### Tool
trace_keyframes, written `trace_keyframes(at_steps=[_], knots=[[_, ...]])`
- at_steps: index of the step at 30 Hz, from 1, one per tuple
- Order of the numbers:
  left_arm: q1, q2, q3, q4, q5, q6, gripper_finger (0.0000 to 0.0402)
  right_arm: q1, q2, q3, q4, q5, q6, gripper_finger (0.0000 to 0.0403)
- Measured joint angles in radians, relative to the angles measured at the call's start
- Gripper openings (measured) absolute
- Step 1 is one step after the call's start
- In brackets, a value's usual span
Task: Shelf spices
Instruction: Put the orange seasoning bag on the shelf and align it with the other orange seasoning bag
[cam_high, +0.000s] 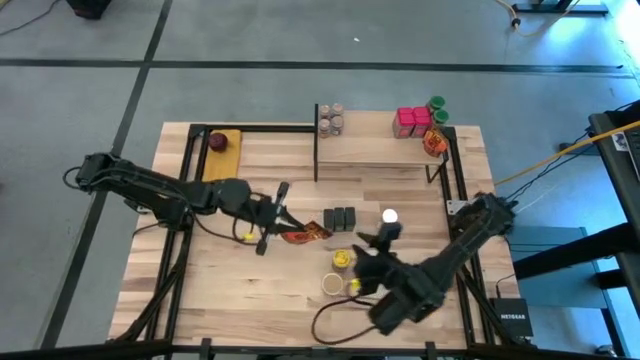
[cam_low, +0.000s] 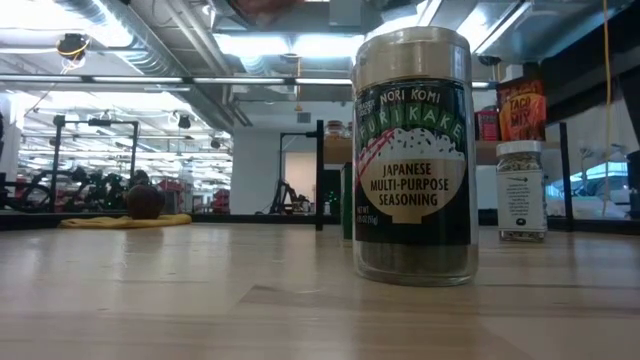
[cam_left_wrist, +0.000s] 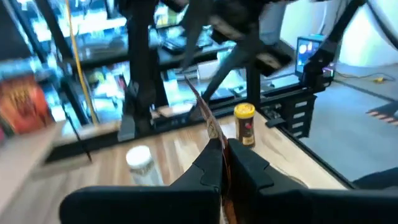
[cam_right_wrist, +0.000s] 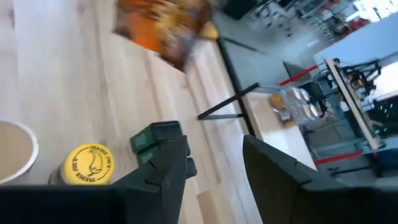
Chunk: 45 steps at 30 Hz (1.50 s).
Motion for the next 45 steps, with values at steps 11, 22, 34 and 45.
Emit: trace_keyframes(at_steps=[11, 22, 34, 45], knots=[[-0.070, 0.000, -0.048, 0.193, -0.008, 0.194, 0.0003, 0.051, -0.327, -0.636, 0.681, 0.101, 0.157, 0.0160], [-0.073, 0.001, -0.049, 0.194, -0.008, 0.213, 0.0002, -0.147, -0.402, -1.114, 2.103, -0.334, -0.583, 0.0160], [-0.077, 0.001, -0.049, 0.194, -0.008, 0.189, 0.0006, -0.233, -0.385, -1.091, 2.233, -0.526, -0.756, 0.0160], [-0.077, 0.002, -0.049, 0.195, -0.022, 0.180, 0.0007, -0.255, -0.384, -1.088, 2.374, -0.569, -0.915, 0.0160]])
